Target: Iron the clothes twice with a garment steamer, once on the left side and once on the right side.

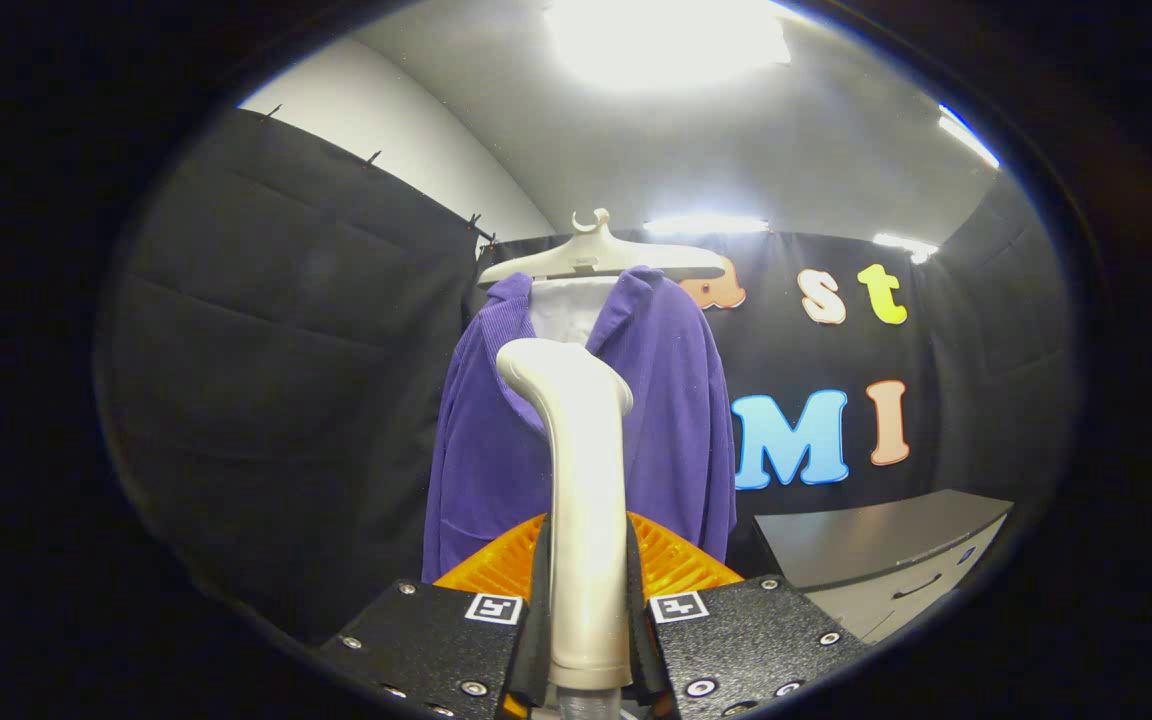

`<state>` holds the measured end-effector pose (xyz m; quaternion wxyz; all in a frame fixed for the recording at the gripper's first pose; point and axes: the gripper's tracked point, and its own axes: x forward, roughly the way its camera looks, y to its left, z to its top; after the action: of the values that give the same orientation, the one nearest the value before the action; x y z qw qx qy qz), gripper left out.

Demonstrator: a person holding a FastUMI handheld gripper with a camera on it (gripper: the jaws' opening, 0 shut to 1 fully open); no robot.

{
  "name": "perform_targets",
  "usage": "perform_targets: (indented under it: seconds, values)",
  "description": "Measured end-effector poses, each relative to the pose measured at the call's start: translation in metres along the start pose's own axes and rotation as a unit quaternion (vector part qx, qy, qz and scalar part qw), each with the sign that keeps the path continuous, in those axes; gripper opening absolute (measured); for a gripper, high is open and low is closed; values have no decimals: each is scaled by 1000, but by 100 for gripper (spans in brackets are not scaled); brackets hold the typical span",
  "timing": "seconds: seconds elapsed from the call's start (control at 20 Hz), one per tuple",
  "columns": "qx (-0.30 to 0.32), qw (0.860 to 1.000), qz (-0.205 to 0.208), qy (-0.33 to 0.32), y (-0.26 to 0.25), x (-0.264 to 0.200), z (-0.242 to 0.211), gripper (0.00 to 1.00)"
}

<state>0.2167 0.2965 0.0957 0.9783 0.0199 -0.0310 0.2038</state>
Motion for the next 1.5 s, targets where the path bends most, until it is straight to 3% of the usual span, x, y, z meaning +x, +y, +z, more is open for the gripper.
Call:
perform_targets:
  seconds: [0.3,0.6,1.1,1.5]
  values:
    - [-17,999,-1,-47,22,46,56,32]
    - [-24,999,0,-40,48,92,73,32]
    - [-41,998,16,33,76,111,-1,32]
    - [-50,996,18,74,77,85,-59,32]
